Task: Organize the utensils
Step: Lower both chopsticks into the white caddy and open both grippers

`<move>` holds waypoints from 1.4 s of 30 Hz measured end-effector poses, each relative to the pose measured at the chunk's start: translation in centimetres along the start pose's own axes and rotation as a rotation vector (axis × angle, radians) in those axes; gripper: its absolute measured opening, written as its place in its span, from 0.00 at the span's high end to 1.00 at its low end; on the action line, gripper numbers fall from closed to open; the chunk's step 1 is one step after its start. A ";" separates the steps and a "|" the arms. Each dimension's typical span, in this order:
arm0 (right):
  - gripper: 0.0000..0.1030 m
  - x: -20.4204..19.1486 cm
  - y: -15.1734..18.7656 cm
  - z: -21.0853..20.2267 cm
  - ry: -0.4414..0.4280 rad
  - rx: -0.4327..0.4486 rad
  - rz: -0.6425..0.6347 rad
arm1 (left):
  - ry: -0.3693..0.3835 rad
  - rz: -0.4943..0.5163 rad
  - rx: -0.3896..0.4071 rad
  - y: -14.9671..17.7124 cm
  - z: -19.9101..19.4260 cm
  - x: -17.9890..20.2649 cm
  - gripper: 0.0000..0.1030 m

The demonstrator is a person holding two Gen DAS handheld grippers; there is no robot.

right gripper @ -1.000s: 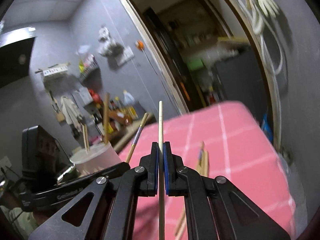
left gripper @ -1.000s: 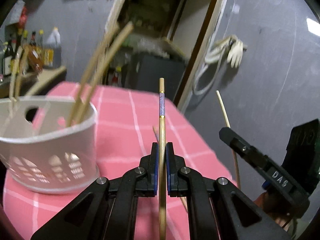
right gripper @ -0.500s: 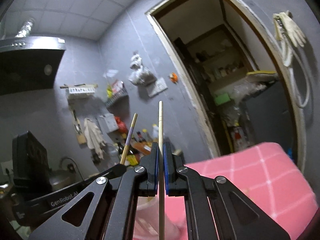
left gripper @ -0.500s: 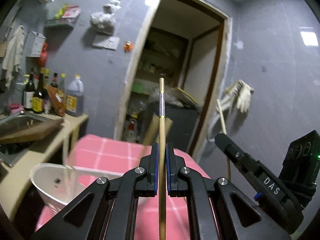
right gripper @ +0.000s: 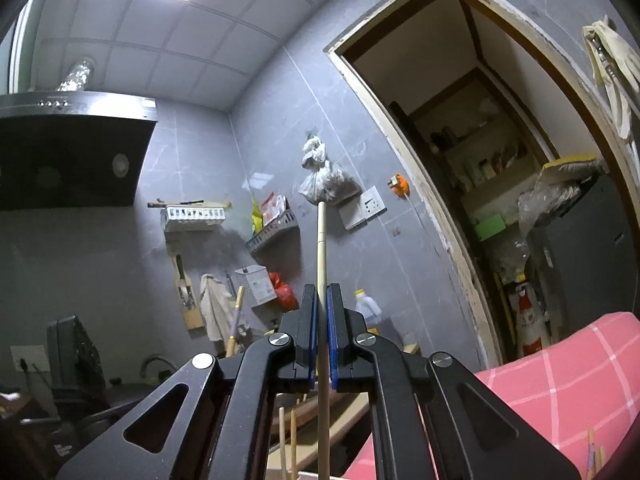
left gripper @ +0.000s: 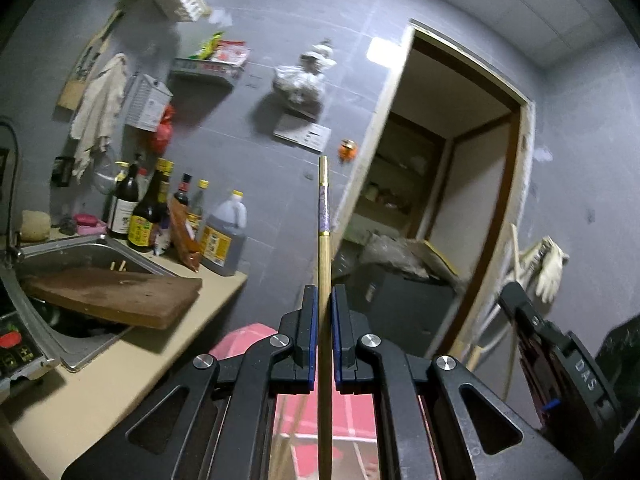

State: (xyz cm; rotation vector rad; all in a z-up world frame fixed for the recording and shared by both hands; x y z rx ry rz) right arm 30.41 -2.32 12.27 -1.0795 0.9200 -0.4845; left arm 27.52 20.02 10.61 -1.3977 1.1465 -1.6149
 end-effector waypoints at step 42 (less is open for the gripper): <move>0.97 1.0 5.5 0.6 0.150 0.049 -0.113 | -0.111 0.045 0.058 6.0 0.5 -0.9 0.96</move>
Point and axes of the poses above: each gripper's, at about its wrist camera, not at the fingertips, and z roughly the way its jaws point, x to its right, y to its underside, the point moved 5 cm from there along z, roughly the way its jaws point, and after that the axes turned 12 degrees about y, right-handed, at the moved point
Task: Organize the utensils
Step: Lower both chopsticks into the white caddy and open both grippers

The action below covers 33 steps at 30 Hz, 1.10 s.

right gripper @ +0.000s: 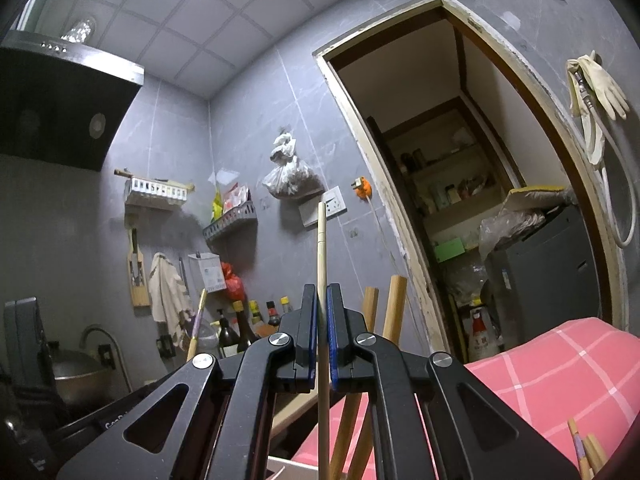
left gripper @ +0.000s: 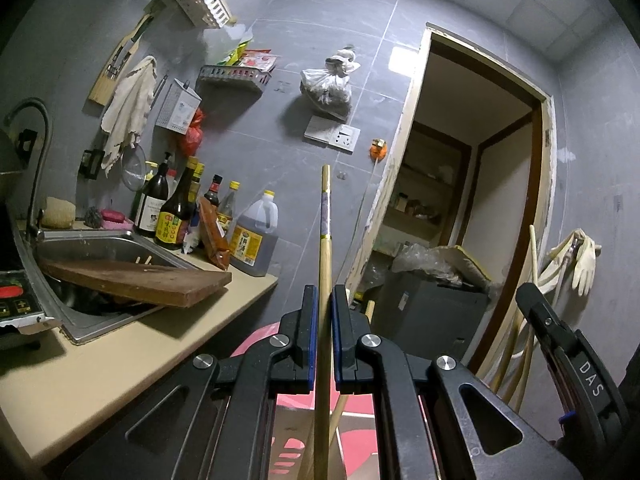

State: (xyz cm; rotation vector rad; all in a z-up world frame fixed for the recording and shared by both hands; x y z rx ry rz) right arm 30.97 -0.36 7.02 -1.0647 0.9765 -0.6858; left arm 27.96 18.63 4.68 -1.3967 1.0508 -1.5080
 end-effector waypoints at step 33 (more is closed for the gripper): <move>0.72 0.2 -1.2 -3.6 0.031 -0.089 -0.069 | 0.060 0.006 -0.115 1.1 -2.2 1.1 0.70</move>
Point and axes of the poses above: each gripper's, at about its wrist camera, not at the fingertips, and z roughly the way its jaws point, x to its right, y to its underside, the point moved 5 cm from there along z, roughly the way its jaws point, and after that the axes turned 12 degrees about y, right-handed, at the moved point
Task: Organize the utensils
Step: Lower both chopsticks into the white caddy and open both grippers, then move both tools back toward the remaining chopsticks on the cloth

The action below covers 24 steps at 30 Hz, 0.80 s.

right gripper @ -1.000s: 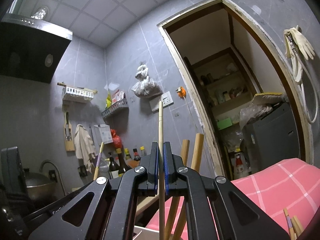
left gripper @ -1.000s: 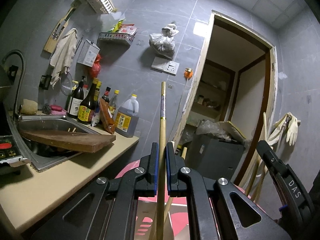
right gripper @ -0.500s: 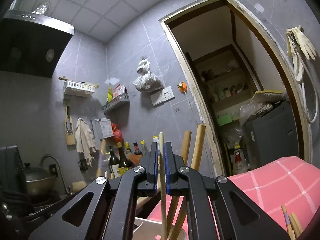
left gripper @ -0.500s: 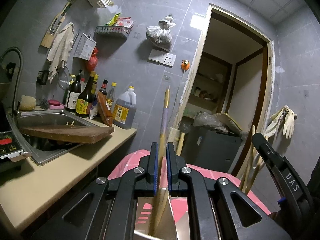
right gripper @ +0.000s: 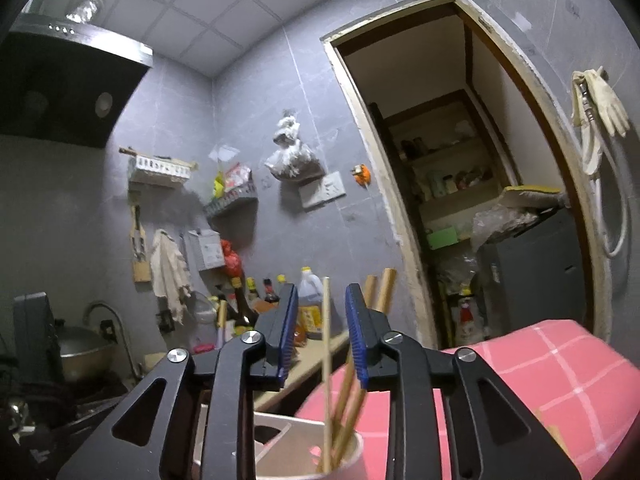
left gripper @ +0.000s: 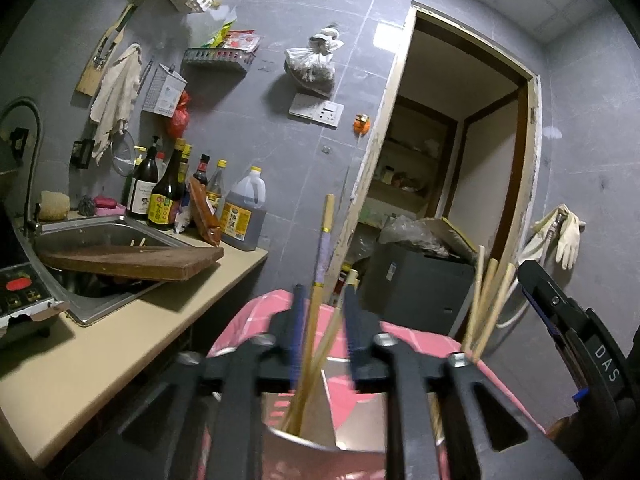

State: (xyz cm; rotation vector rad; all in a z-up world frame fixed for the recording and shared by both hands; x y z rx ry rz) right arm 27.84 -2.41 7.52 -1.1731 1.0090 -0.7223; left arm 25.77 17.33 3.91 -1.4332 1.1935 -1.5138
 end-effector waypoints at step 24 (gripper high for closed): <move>0.00 9.2 -2.4 -8.7 0.168 -0.194 -0.136 | 0.155 0.104 -0.172 3.0 -1.4 10.3 0.19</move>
Point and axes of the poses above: each gripper's, at about its wrist camera, not at the fingertips, and z roughly the way its jaws point, x to its right, y to its underside, the point moved 5 cm from there along z, roughly the way its jaws point, and after that the axes turned 12 degrees about y, right-handed, at the moved point
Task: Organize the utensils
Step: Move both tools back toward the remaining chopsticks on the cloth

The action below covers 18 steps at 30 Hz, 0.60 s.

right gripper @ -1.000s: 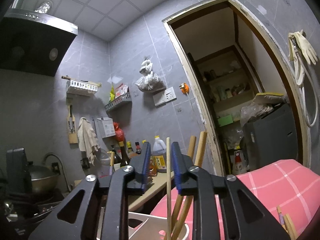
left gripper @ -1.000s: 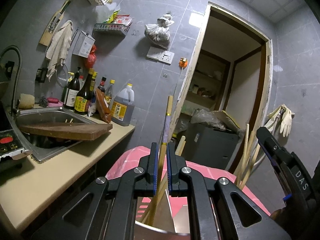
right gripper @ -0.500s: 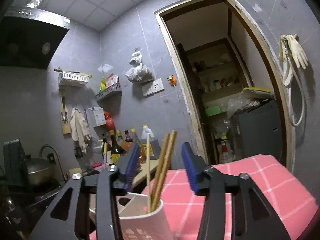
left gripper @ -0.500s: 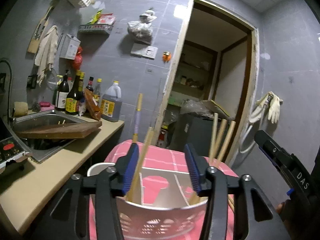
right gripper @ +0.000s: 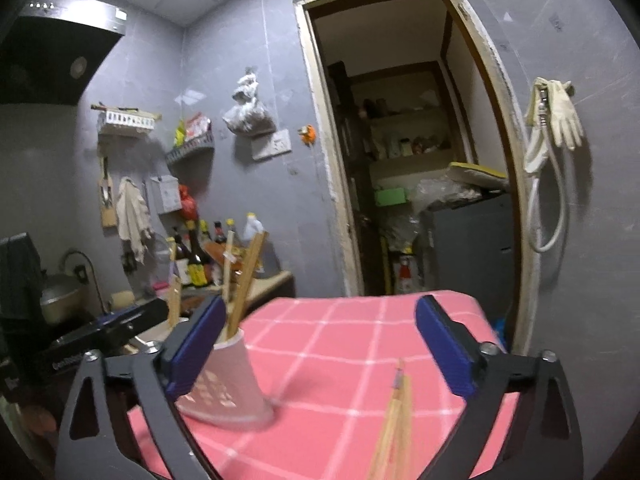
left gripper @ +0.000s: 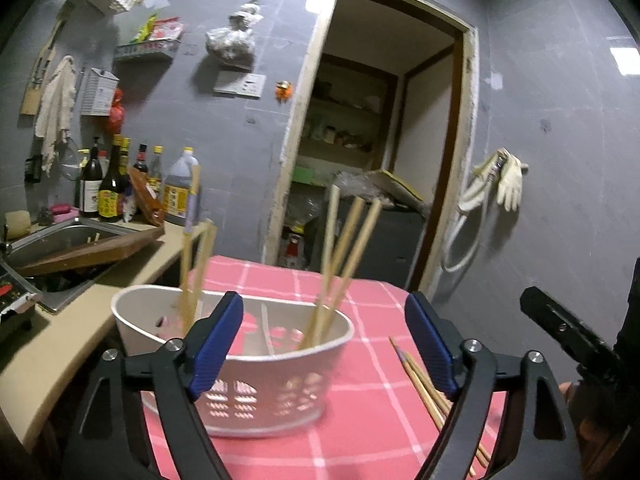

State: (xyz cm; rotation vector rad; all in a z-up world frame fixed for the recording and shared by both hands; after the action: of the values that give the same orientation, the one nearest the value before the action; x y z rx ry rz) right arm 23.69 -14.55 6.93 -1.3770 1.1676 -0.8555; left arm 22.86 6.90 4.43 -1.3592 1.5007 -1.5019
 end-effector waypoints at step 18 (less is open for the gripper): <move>0.00 6.3 3.9 1.2 0.126 -0.190 -0.097 | 0.011 0.062 -0.188 6.6 5.0 4.8 0.13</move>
State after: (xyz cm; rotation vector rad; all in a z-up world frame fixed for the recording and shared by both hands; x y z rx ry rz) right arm 25.70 -19.98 2.23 -1.5632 1.3143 -0.9300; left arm 24.55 -0.29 -1.56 -1.3984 1.7110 -1.3598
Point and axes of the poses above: each gripper's, at about its wrist camera, not at the fingertips, and z roughly the way its jaws point, x to its right, y to its underside, the point moved 5 cm from there along z, roughly the way its jaws point, and after that the axes turned 12 degrees about y, right-handed, at the moved point
